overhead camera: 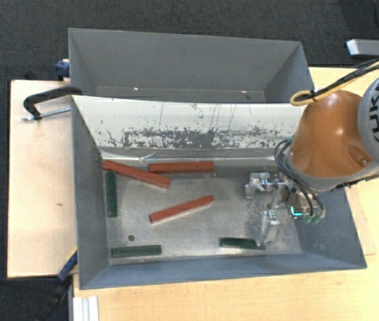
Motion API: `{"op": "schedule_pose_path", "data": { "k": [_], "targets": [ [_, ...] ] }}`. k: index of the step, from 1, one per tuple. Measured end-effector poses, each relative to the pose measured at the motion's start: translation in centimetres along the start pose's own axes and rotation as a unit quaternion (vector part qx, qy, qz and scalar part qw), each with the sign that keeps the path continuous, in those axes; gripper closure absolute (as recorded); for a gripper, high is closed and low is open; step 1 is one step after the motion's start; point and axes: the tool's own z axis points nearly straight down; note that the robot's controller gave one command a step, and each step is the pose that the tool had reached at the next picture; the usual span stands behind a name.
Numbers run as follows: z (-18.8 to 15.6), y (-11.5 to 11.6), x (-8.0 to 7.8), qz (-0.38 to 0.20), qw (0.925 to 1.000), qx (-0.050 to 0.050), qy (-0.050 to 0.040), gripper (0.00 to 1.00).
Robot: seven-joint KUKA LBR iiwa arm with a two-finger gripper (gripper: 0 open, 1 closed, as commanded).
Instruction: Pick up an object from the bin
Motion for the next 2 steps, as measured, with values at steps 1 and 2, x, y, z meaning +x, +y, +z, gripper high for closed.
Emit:
{"op": "schedule_pose_path", "data": {
  "k": [1, 2],
  "targets": [
    [-0.4, 0.0, -0.2, -0.001, 1.0, 0.0, -0.0042, 0.0],
    [1.7, 1.5, -0.6, -0.035, 0.9994, 0.002, -0.0076, 0.0]
  ]
}}
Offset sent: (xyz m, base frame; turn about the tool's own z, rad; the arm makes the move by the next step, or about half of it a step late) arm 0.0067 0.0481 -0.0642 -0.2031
